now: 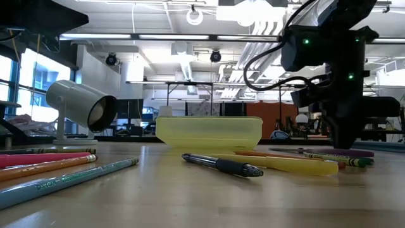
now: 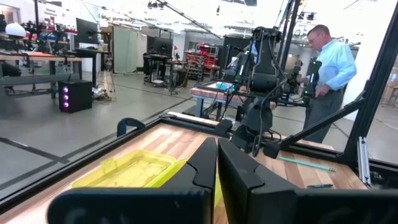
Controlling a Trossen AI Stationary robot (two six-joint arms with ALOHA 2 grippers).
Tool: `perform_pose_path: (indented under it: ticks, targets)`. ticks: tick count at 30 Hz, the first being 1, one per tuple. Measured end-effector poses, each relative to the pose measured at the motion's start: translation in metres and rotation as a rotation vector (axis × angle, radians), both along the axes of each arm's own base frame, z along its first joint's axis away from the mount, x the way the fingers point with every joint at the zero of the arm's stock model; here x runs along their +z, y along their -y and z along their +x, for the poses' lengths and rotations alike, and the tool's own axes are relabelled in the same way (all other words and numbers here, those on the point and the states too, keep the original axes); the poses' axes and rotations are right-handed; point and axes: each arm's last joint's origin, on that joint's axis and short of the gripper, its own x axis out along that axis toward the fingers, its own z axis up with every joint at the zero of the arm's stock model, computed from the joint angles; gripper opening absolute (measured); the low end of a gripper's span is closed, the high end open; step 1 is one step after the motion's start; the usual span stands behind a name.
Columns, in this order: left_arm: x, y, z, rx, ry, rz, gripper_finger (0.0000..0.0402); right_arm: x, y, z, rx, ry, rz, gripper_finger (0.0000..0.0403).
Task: Pick & place school supplies into a supply box
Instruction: Put the scissors into the supply box
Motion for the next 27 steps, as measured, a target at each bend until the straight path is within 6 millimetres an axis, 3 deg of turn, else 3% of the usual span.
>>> perform_pose_path:
  ticks: [5,10,14,19,21,24,27]
  targets:
    - [0.0,0.0,0.0,0.0,0.002,-0.002,0.0051,0.013,0.001,0.002,-0.06,-0.074,-0.04,0.001]
    - [0.0,0.0,0.0,0.001,0.002,-0.002,0.0051,0.053,0.007,0.005,-0.115,-0.186,-0.267,0.0004]
    - [0.0,0.0,0.0,0.005,0.001,-0.003,0.0051,0.088,0.011,0.015,-0.141,-0.156,-0.453,0.0002]
    - [0.0,0.0,0.0,0.004,0.001,-0.002,0.0051,0.116,0.018,0.05,0.018,0.065,-0.739,0.0002]
    - [0.0,0.0,0.0,0.004,0.001,-0.002,0.0051,0.12,0.025,0.069,0.095,0.164,-0.779,0.0002]
    - [0.0,0.0,0.0,0.003,0.0,-0.001,0.0051,0.118,0.039,0.091,0.24,0.365,-0.665,0.0002]
    - [0.0,0.0,0.0,0.003,-0.001,0.0,0.0051,0.109,0.053,0.098,0.357,0.507,-0.549,0.0001]
